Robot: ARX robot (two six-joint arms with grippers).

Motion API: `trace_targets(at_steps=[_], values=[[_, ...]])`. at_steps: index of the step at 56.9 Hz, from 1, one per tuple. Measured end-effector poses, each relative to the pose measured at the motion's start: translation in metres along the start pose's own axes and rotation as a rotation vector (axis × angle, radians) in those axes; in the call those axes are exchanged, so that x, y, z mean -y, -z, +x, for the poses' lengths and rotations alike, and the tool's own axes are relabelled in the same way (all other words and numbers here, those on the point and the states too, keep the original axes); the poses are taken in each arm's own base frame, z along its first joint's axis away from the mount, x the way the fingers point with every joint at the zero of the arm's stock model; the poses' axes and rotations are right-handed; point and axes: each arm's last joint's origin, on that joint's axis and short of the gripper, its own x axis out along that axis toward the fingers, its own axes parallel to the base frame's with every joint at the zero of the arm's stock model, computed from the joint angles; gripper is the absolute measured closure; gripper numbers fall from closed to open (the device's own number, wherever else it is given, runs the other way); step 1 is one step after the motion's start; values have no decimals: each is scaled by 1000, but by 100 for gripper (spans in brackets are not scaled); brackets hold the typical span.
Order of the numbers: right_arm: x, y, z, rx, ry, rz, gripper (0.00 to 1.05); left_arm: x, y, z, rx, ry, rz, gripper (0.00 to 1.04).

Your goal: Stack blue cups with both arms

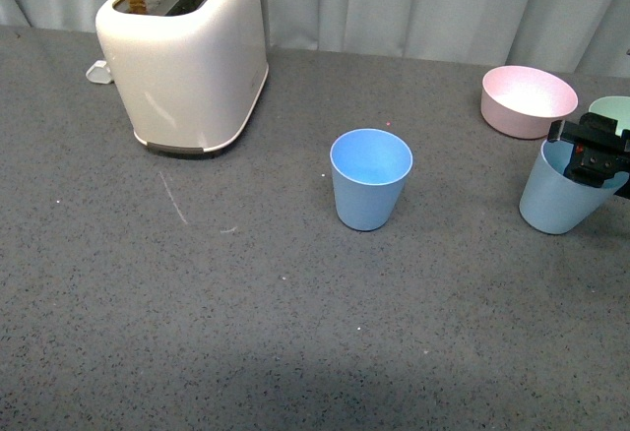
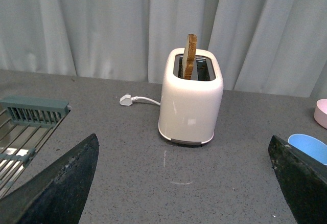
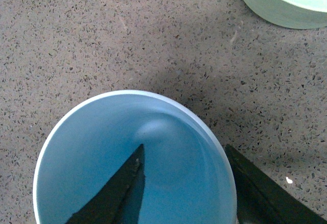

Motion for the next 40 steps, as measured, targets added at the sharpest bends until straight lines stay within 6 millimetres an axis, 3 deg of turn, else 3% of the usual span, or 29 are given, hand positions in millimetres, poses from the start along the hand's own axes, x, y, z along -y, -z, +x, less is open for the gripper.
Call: trace_targets(at_steps=[5,13,19,25,33,40], values=[[0,0,0,0,3,7,84,0,0,0,0,0,0,7],[0,0,0,-2,-4,17,104,0,0,0,0,0,0,7],[-1,-1,-4,-13,-42,32,104,0,0,0,0,0,0,7],[-12,-10,-23,-17,-149,59,104,0,0,0,0,0,0,7],[-47,-17,-57,-44,-346,58,104,0,0,0,0,0,0,7],[-71,-11,-66,-85,-435,24,104,0,0,0,0,0,0,7]])
